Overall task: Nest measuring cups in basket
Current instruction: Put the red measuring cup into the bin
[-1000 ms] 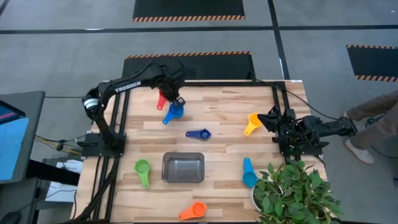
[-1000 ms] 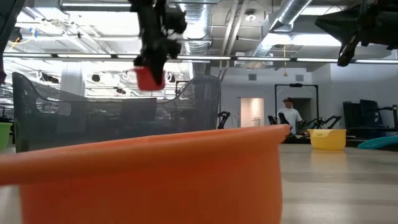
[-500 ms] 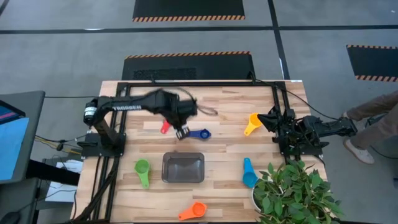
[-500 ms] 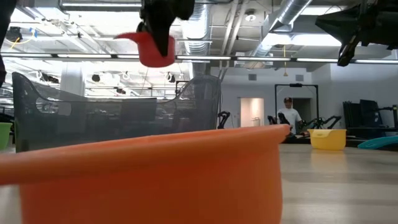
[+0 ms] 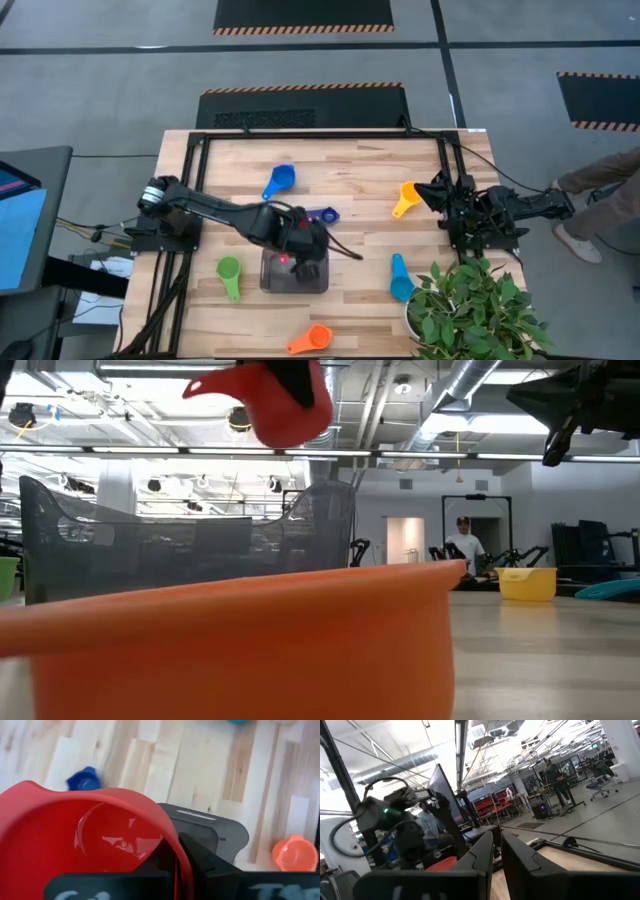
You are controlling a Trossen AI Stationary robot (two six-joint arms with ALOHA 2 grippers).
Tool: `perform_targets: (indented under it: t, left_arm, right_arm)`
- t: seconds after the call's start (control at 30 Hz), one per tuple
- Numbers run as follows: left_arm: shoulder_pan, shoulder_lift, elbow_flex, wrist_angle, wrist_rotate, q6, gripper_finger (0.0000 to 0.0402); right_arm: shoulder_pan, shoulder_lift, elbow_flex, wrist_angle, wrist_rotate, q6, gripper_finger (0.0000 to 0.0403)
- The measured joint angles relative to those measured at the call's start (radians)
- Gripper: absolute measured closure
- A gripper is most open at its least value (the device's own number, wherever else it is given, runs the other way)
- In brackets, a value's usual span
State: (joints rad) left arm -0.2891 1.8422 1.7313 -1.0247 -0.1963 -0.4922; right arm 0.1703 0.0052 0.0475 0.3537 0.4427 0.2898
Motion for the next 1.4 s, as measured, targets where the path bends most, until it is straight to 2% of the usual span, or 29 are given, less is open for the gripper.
perform_targets:
  t: [0.17,0.3,0.47,0.67,1.0,1.3,1.4]
  left_arm:
    - [-0.015,0.075,-0.001,0.058,0.003,0.066,0.0401]
    - [-0.031,0.118,-0.001,0.093,0.008,0.064,0.0401]
    - [-0.060,0.123,0.018,0.101,-0.021,0.014,0.0401]
    - [-0.079,0.123,0.039,0.102,-0.054,0.008,0.0401]
    - [-0.081,0.140,0.039,0.094,-0.047,0.091,0.0401]
    - [-0.090,0.170,0.039,-0.069,0.015,-0.110,0.0401]
    - [-0.090,0.193,0.038,-0.080,0.066,-0.087,0.0401]
  right_arm:
    - [0.000,0.000,0.000,0.000,0.000,0.002,0.0339]
    - [0.000,0.000,0.000,-0.001,-0.011,0.075,0.0339]
    - [0.000,0.000,0.000,-0.009,-0.076,0.106,0.0339]
    - [0.000,0.000,0.000,-0.018,-0.081,0.106,0.0339]
    - [0.000,0.000,0.000,-0.019,-0.146,0.174,0.0339]
    - [0.008,0.000,0.000,-0.014,-0.186,0.182,0.0339]
    - [0.022,0.000,0.000,-0.013,-0.186,0.182,0.0339]
